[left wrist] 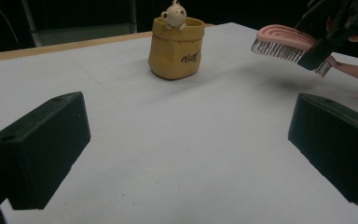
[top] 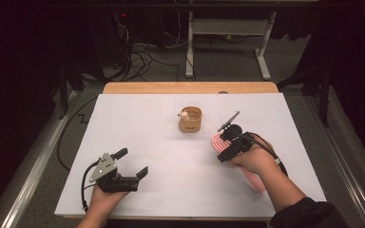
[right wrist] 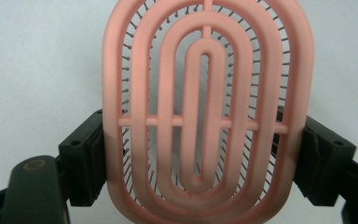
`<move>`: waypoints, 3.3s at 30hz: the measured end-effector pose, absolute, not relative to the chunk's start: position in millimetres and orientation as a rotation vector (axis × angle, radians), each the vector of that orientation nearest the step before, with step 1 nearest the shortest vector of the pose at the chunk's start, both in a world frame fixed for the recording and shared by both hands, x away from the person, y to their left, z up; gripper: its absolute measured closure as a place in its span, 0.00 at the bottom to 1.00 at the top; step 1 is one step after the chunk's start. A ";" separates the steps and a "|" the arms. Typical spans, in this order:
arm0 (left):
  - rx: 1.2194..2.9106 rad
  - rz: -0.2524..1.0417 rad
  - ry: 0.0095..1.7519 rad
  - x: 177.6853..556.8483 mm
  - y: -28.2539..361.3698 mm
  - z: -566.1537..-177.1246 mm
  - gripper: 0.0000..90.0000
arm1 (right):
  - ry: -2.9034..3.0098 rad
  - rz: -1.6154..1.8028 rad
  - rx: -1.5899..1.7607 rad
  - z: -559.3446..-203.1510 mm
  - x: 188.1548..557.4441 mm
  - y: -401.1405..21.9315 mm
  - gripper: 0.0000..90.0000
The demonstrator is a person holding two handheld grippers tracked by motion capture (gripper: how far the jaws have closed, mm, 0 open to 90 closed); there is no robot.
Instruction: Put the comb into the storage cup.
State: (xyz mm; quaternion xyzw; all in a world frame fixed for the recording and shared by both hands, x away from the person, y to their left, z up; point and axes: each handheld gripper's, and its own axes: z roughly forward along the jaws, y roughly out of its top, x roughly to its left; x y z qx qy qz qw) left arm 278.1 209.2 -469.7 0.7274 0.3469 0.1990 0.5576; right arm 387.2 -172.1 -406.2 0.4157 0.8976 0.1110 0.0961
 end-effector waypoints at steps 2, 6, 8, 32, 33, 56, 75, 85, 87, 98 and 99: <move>1.715 0.471 0.817 277.9 209.3 -469.5 0.00 | 2.652 0.345 1.232 -404.9 386.8 -172.4 0.22; 1.716 0.468 0.819 277.7 209.9 -469.3 0.00 | 2.631 0.397 1.230 -400.9 384.0 -172.9 0.22; 1.711 0.468 0.817 277.4 210.1 -469.0 0.00 | 2.617 0.424 1.225 -399.1 382.5 -173.2 0.22; 1.704 0.473 0.824 277.6 213.0 -468.3 0.00 | 2.384 0.838 1.156 -382.2 368.0 -185.0 0.22; 1.704 0.473 0.823 277.5 213.2 -468.2 0.00 | 2.375 0.852 1.147 -381.9 367.3 -185.2 0.22; 1.704 0.469 0.821 276.7 213.7 -467.6 0.00 | 2.186 1.072 1.078 -375.7 350.7 -196.9 0.22; 1.706 0.462 0.807 276.4 213.6 -468.0 0.00 | 1.947 1.267 1.064 -378.8 335.5 -213.2 0.22; 1.700 0.458 0.830 276.3 216.1 -467.9 0.00 | 1.840 1.361 1.021 -382.5 319.6 -220.6 0.22; 1.699 0.461 0.829 275.4 216.2 -467.6 0.00 | 1.807 1.402 1.026 -386.5 316.2 -223.0 0.22; 1.720 0.457 0.846 275.4 214.9 -471.7 0.00 | 1.712 1.478 1.013 -401.3 298.7 -238.5 0.22; 1.720 0.457 0.846 275.4 214.9 -471.7 0.00 | 1.712 1.478 1.013 -401.3 298.7 -238.5 0.22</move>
